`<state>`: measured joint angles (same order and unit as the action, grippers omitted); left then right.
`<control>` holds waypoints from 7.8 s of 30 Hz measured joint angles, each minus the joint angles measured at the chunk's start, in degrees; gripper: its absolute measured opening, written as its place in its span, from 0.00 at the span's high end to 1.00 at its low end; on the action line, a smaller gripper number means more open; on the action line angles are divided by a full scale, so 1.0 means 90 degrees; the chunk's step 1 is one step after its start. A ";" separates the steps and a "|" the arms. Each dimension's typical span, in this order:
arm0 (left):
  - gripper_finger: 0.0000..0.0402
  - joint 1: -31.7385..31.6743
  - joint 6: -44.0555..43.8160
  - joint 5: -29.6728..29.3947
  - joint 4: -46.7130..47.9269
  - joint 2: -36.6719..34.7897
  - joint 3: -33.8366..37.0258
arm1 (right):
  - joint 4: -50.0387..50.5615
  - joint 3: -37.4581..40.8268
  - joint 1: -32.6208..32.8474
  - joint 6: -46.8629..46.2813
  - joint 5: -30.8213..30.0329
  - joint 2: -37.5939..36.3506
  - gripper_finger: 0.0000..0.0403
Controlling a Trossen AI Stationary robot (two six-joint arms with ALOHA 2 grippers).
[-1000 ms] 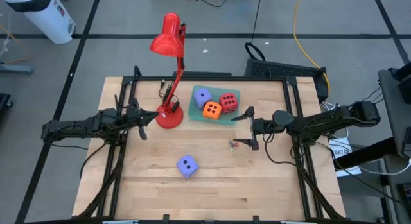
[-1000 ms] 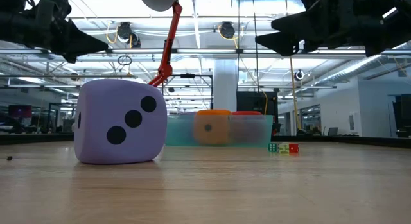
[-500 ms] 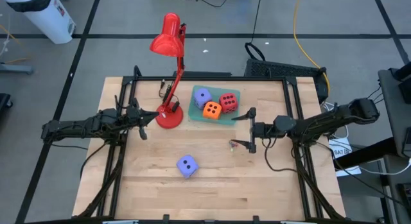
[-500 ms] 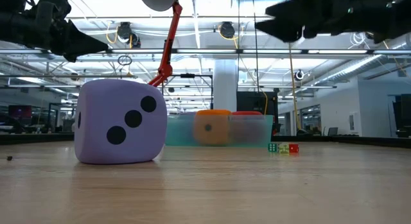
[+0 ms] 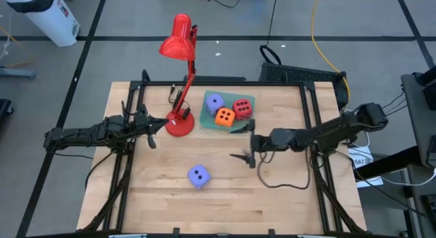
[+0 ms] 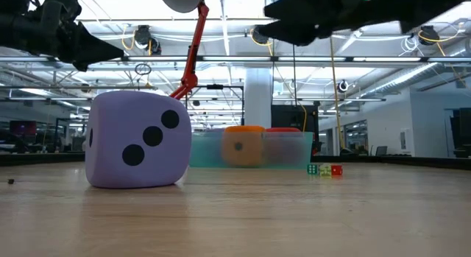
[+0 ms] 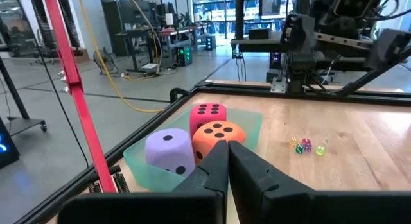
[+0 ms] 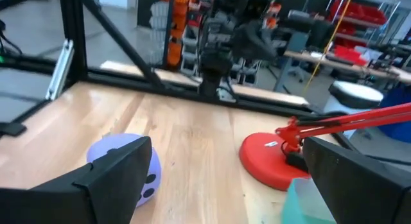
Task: Pick & Place Dice
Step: Put the light purple die into the green bin
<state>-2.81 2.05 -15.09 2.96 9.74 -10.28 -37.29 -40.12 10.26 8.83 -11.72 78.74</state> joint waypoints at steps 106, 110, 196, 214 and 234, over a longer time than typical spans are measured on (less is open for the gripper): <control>0.00 0.2663 0.2824 0.1795 0.4555 1.0003 -0.7142 | 0.0346 0.2215 0.0177 0.0081 -0.1166 -0.3449 1.00; 0.00 0.2484 0.2838 0.1908 0.4580 1.0003 -0.7142 | 0.0401 0.2215 0.0177 0.0065 -0.1163 -0.3449 1.00; 0.01 0.2005 0.2337 0.3003 0.4417 1.0037 -0.6813 | 0.0227 0.2210 0.0177 0.0105 -0.1161 -0.3299 1.00; 0.01 0.2419 0.2063 0.2275 0.4012 1.0375 -0.6661 | 0.0237 0.2212 0.0175 0.0120 -0.1161 -0.3303 1.00; 0.01 0.2226 0.1687 0.2419 0.3112 1.0516 -0.5989 | 0.0231 0.2212 0.0175 0.0094 -0.1161 -0.3301 1.00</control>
<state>17.23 17.23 6.68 30.97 104.38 -64.18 -35.21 -20.21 11.84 9.67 -22.17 49.04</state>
